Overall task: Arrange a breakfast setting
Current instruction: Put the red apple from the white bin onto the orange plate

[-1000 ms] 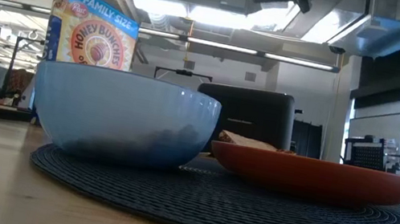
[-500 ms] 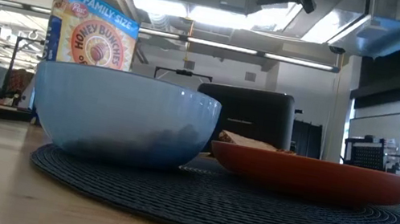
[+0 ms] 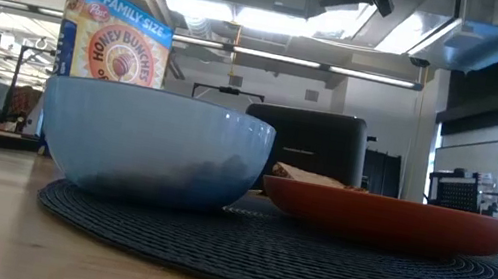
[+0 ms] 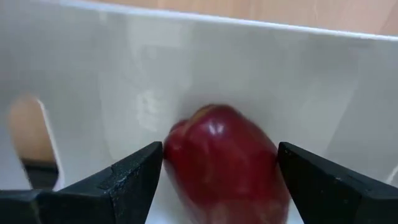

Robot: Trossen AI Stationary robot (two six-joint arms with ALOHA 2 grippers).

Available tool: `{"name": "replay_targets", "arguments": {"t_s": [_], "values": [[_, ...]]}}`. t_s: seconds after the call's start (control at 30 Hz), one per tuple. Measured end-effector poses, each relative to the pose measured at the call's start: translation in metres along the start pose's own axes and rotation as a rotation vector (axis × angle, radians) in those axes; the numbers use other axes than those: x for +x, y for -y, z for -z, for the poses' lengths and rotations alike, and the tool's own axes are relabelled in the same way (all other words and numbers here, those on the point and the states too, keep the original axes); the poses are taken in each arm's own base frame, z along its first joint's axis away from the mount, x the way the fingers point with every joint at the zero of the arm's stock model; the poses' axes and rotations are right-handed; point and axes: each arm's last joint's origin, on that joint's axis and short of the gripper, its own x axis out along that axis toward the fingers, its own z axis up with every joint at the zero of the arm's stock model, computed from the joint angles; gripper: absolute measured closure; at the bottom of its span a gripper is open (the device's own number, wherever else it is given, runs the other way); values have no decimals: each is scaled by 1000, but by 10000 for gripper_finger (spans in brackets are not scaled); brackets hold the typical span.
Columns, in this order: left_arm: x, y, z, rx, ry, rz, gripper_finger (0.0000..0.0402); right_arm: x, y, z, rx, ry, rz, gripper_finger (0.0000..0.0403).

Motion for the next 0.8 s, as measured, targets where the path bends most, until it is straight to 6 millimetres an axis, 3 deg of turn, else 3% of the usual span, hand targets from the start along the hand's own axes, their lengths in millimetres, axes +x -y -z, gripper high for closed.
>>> {"name": "replay_targets", "arguments": {"t_s": [0.17,0.4,0.63,0.8], "values": [[0,1,2,-73,-87,39,88,0,0,0,0,0,0,196],[1,4,0,-118,-66,69,88,0,0,0,0,0,0,196],[30,1,2,-198,-120,181,88,0,0,0,3,-4,-5,196],[34,-3,3,-216,-147,178,101,0,-1,1,5,-14,-23,196]]}}
